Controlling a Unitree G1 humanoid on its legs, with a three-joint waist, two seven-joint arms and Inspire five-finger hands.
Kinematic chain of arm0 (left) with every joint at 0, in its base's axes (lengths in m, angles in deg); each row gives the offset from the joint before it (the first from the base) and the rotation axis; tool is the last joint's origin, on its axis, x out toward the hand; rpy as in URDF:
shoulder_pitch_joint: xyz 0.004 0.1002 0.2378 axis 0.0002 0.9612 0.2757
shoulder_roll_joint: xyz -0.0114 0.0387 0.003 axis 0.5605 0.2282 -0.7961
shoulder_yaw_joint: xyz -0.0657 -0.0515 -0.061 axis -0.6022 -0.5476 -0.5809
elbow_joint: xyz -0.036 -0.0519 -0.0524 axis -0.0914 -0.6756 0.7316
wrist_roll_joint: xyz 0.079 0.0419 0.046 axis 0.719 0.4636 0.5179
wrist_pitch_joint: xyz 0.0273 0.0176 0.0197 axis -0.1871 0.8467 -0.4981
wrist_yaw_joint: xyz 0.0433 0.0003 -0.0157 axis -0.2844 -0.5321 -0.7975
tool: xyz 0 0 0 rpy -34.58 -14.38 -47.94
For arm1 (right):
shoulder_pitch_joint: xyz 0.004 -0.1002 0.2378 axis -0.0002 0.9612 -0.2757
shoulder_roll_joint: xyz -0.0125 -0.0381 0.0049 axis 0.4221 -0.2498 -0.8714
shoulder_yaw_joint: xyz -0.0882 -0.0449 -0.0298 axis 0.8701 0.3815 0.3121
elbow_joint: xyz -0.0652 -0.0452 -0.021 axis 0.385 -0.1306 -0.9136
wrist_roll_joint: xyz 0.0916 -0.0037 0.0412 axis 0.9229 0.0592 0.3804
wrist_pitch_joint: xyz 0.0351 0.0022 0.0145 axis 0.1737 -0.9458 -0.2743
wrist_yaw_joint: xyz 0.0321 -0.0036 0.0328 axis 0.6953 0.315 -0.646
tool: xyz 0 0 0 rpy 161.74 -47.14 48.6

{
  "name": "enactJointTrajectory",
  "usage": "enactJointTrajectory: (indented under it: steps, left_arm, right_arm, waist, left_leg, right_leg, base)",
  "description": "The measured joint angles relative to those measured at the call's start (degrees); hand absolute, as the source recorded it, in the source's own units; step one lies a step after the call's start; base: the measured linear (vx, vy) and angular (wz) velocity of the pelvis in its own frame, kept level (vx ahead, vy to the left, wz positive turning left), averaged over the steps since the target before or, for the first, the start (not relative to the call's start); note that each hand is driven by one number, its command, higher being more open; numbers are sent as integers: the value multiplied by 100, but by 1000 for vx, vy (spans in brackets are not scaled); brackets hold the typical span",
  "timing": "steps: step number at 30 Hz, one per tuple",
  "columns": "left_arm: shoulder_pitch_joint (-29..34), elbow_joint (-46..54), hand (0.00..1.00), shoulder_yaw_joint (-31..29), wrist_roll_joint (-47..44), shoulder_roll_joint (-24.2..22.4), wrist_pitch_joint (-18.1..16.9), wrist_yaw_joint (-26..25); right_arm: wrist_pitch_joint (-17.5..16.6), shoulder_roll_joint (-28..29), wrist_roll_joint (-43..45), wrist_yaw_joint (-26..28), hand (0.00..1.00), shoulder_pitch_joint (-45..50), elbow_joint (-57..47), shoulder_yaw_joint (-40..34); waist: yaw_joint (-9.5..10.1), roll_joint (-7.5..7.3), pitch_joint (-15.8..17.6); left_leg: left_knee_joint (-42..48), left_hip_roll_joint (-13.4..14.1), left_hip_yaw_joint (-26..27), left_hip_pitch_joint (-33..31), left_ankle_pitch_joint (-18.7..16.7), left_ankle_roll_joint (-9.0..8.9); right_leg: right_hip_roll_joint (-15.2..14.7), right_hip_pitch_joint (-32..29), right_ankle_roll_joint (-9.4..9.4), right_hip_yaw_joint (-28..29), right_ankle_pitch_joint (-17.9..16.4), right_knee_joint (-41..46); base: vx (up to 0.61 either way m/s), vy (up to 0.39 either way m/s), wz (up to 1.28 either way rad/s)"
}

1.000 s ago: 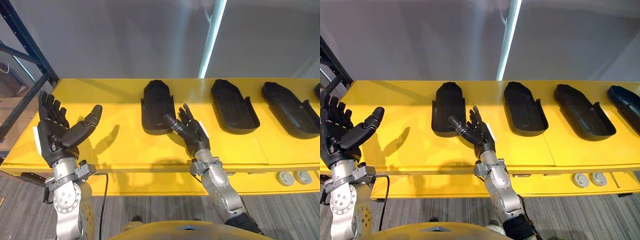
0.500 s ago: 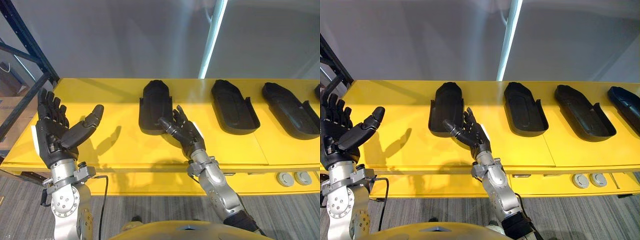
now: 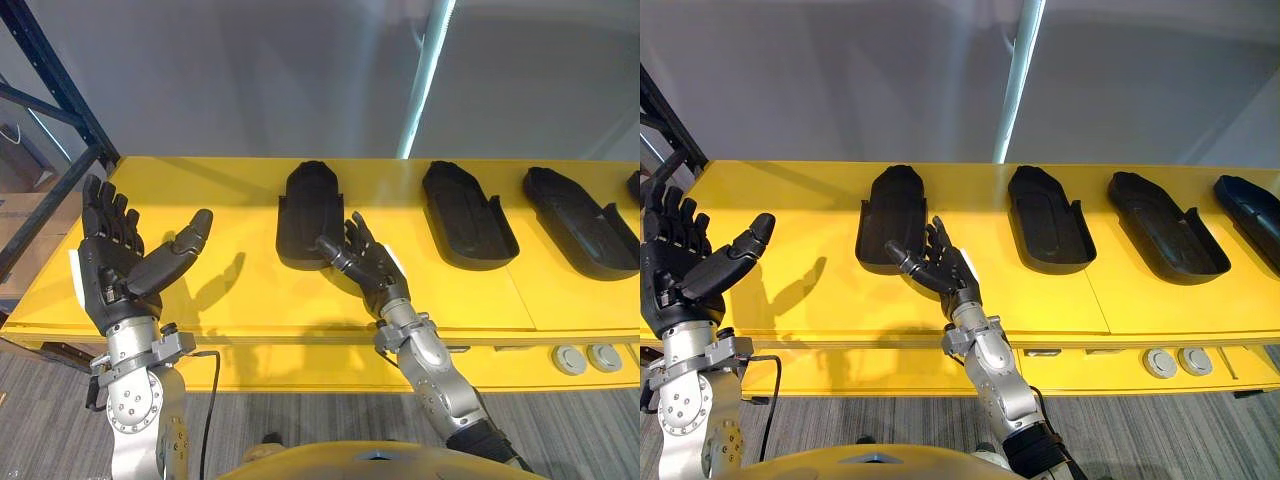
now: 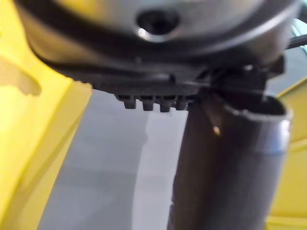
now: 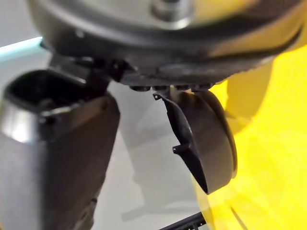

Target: Walk over and take three plastic housings, then place them on the shelf

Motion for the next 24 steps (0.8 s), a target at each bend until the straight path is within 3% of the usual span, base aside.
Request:
enactJointTrajectory:
  steps: [5,12,17,20,23,24]
  left_arm:
    - [0,0,100,4,0,1,0,0]
    - [-6,0,100,131,-2,11,0,38]
    - [-47,0,100,233,43,27,-42,8]
    - [-253,0,100,393,32,152,-217,129]
    - [-538,45,100,559,-23,286,-283,249]
    - [-688,108,100,661,-118,389,-332,334]
  right_arm:
    - [21,0,-2,-12,100,0,0,-2]
    - [-346,13,-458,-683,100,-3,-127,-103]
    - [-514,7,-991,-1201,100,0,-1554,-667]
    - [-884,-10,-1151,-1401,100,-5,-2386,-1220]
    - [-1011,-36,-1323,-1508,100,0,-2707,-1736]
    - [-1056,-50,-1358,-1570,100,42,-2776,-2019]
  waist:
    - [1,-2,-8]
    - [53,5,-28]
    - [62,21,-83]
    - [-59,-16,-177]
    - [-135,-15,-177]
    - [-268,-6,-184]
  left_leg:
    - [0,0,0,0,1,0]
    - [1,5,19,11,8,-8]
    - [3,59,269,115,-30,-47]
    - [19,102,469,127,-53,-69]
    - [21,108,726,210,-77,-98]
    - [20,137,853,252,-102,-104]
  right_leg:
    - [0,1,0,-1,0,0]
    - [6,1,1,18,3,-1]
    - [30,-44,4,257,11,-3]
    - [48,-162,-10,440,38,1]
    - [119,-248,-35,705,86,1]
    - [131,-293,-42,836,103,2]
  base:
    - [0,0,0]
    - [0,0,-1]
    - [-1,3,-22]
    - [11,7,-33]
    - [-1,4,-47]
    - [-9,3,-47]
